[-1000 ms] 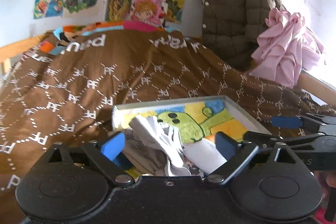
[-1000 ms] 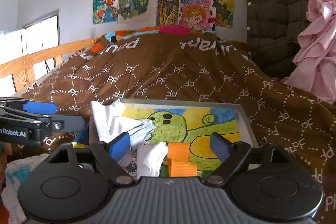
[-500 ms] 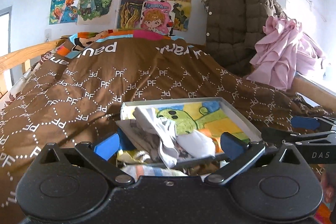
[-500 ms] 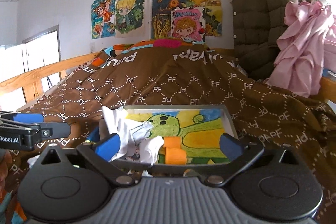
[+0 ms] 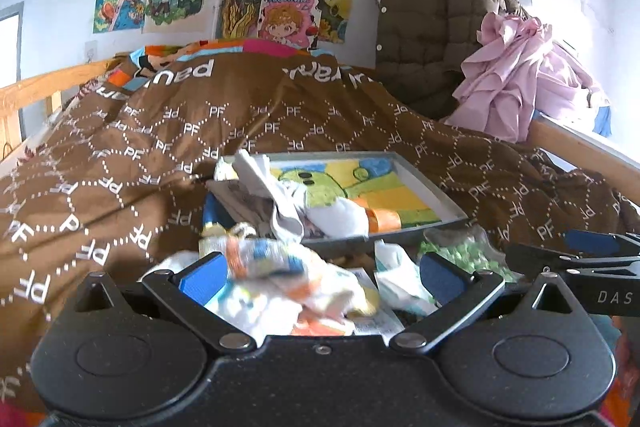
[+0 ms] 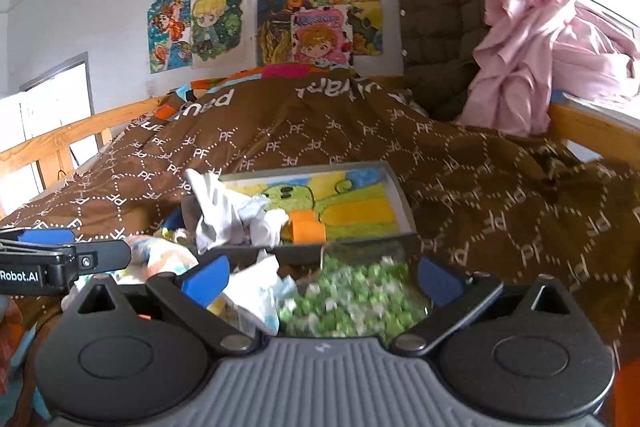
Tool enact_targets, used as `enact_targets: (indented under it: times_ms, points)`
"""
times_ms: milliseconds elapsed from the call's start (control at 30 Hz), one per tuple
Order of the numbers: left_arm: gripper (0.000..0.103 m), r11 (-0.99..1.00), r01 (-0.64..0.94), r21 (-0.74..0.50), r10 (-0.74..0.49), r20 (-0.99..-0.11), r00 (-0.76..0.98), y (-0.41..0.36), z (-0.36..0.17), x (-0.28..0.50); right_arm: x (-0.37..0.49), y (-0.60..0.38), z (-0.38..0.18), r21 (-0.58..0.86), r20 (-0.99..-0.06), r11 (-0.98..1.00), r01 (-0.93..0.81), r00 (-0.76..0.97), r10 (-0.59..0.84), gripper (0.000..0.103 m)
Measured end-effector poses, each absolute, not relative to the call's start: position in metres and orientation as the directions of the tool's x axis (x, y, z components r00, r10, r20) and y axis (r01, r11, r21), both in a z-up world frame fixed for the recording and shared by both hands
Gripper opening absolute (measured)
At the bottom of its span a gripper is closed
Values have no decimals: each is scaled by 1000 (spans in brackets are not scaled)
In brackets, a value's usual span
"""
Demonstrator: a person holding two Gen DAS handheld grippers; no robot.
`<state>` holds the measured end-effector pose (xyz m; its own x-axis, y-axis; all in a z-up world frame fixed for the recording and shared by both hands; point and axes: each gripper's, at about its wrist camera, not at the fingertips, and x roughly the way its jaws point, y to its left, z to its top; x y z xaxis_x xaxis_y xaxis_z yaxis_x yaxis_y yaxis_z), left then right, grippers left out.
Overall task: Organize soft objects
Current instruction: 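Withdraw both open tools from the tray back over the pile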
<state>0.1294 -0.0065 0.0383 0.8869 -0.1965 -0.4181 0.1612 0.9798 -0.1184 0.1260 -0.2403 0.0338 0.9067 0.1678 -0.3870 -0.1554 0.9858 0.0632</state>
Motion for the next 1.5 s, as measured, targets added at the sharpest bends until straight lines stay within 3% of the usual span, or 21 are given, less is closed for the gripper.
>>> enact_targets:
  times_ms: [367,833,1500]
  points:
    - [102,986,126,-112,-165,-472,866,-10,17,107,101,-248,16,51,-429,993,-110,895,121,103]
    - [102,993,102,-58,-118,-540,834,-8,0,98,103,-235,-2,31,-483,984,-175,859,168,103]
    - [102,996,82,24,-54,-569,820,-4,-6,91,109,-221,-12,33,-536,965,-259,811,235,103]
